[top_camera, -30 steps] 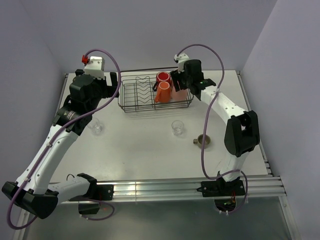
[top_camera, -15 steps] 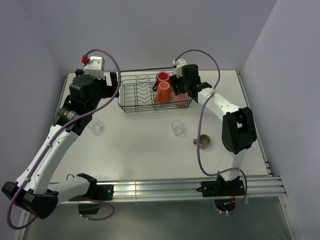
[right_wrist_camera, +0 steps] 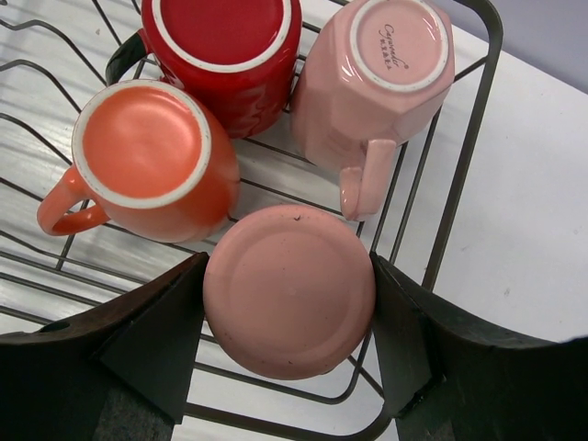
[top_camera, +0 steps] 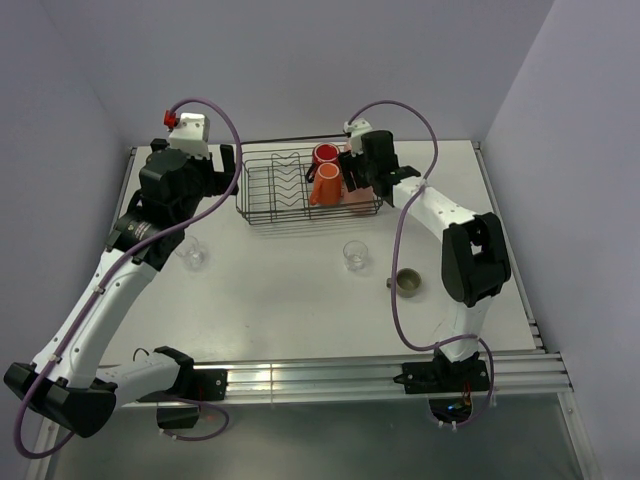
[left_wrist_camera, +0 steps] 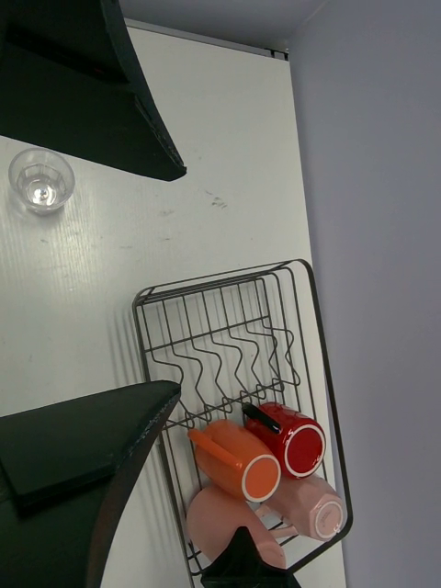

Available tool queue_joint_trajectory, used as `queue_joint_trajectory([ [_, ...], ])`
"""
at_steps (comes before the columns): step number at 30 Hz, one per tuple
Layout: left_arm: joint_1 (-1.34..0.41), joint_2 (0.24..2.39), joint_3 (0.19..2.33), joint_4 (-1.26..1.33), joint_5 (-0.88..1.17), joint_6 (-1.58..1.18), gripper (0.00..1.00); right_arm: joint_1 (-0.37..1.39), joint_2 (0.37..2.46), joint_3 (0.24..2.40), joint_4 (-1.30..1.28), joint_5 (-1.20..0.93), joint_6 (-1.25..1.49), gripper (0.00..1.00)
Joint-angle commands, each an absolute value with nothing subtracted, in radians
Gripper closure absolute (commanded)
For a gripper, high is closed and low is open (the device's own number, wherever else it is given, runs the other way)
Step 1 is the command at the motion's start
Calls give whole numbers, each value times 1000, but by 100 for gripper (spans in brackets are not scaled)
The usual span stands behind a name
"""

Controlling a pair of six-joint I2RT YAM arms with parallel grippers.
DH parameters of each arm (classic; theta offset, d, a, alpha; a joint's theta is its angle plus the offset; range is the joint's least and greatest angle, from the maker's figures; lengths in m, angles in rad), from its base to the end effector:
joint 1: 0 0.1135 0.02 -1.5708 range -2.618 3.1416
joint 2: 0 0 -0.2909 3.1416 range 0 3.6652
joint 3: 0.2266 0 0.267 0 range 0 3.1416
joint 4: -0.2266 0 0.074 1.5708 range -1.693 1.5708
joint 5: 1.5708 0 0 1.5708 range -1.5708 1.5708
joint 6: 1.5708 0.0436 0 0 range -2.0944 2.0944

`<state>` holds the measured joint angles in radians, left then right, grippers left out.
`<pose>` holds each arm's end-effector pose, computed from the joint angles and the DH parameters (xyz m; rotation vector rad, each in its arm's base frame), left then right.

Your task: Load the cups into the dish rack

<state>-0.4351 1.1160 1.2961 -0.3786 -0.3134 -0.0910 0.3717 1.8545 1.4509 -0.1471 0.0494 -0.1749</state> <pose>0.2330 -0.0935 0.4577 0.0764 1.7590 -0.1054 0.4335 0.1667 0.2842 -0.5443 2.0504 0.0644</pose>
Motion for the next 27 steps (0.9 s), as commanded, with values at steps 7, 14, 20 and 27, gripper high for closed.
queue_joint_trajectory([
  [7, -433, 1137, 1308, -345, -321, -92, 1, 390, 1851, 1436, -120, 83, -160, 47],
  [14, -433, 1135, 1313, -350, -311, -100, 1, 390, 1852, 1425, -141, 89, -155, 29],
  [20, -431, 1135, 1312, -354, -305, -101, 1, 391, 1848, 1427, -156, 100, -152, 5],
  [27, -431, 1131, 1305, -359, -302, -97, 1, 390, 1803, 1450, -179, 74, -135, 0],
])
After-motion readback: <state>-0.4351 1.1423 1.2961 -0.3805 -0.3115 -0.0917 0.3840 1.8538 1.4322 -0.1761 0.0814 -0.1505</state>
